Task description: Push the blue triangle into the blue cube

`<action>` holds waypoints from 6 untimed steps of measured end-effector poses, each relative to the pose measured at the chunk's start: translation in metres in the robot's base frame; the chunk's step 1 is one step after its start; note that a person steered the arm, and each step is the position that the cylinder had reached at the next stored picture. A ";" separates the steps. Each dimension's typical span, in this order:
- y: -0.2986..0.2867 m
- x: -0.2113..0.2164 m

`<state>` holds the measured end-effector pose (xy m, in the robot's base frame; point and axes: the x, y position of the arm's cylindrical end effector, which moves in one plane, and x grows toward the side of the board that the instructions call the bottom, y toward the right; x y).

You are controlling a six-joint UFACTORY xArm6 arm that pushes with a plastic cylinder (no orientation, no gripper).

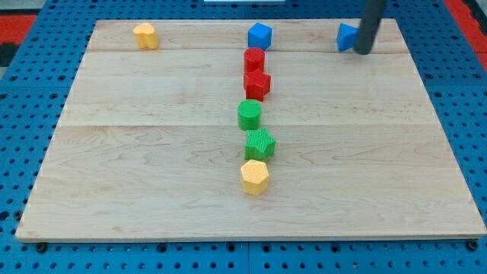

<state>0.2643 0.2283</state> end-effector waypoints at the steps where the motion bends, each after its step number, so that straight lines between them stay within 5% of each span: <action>1: -0.001 -0.036; 2: -0.061 0.019; 3: -0.087 0.026; 6: -0.032 -0.049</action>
